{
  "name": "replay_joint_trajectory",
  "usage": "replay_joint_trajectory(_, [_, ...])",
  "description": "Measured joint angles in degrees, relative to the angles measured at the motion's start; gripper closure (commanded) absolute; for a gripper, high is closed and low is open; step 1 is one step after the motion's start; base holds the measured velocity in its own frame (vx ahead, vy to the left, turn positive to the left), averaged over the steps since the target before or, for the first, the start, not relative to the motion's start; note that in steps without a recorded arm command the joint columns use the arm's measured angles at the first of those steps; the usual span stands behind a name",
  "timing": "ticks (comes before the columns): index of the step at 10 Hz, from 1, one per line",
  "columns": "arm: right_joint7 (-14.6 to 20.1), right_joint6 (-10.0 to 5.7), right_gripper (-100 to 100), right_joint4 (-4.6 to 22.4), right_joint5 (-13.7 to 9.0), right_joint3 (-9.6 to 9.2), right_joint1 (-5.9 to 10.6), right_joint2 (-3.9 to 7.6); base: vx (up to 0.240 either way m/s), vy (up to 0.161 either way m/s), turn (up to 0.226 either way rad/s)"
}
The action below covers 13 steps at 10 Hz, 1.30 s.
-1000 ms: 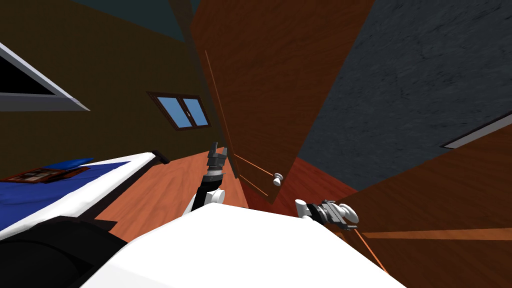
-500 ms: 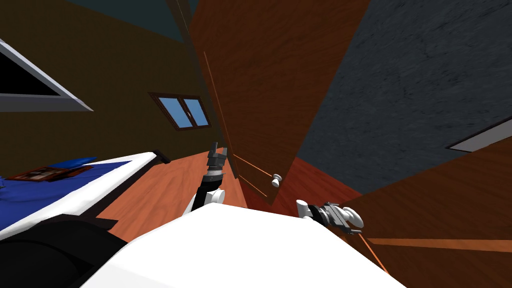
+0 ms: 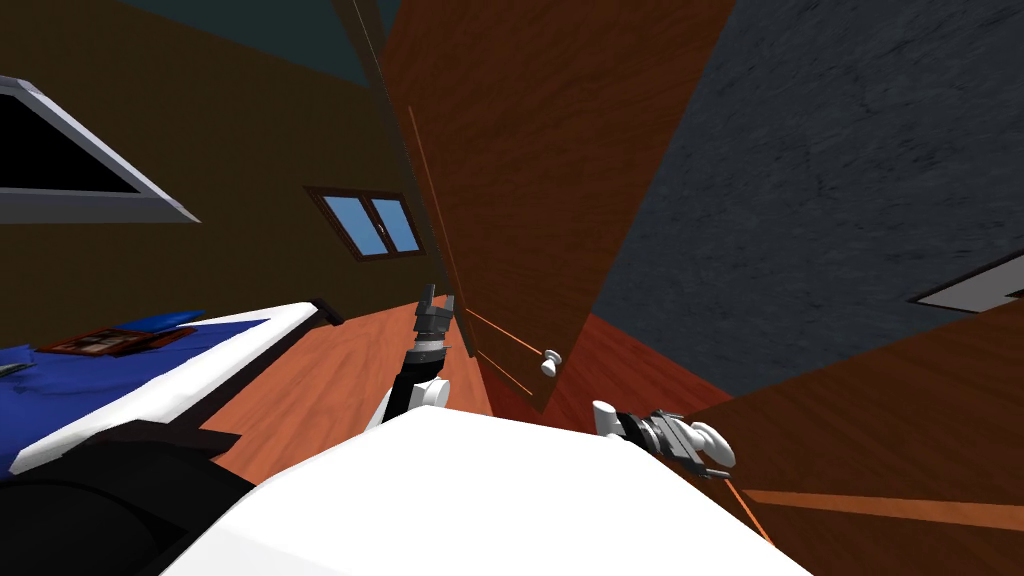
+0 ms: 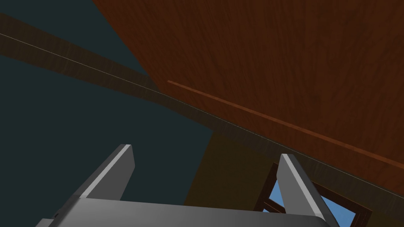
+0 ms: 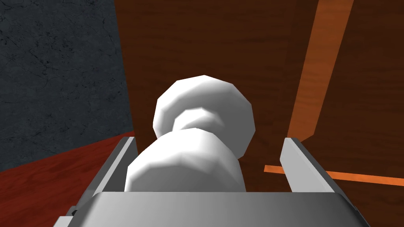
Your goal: Push the door open
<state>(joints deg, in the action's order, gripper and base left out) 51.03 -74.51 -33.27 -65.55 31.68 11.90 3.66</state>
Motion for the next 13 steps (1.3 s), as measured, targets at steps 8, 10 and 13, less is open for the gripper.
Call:
replay_joint_trajectory(8, [-1.7,-3.87,100,1.3,-3.1,4.07,1.23,-0.57,0.034,-0.078,0.057])
replay_joint_trajectory(10, [-1.2,-5.85,100,4.0,-4.3,5.62,2.62,-0.45,0.056,-0.14,0.102])
replay_joint_trajectory(13, [-3.2,-8.14,100,2.2,-6.1,8.06,2.13,-2.16,0.043,-0.094,0.057])
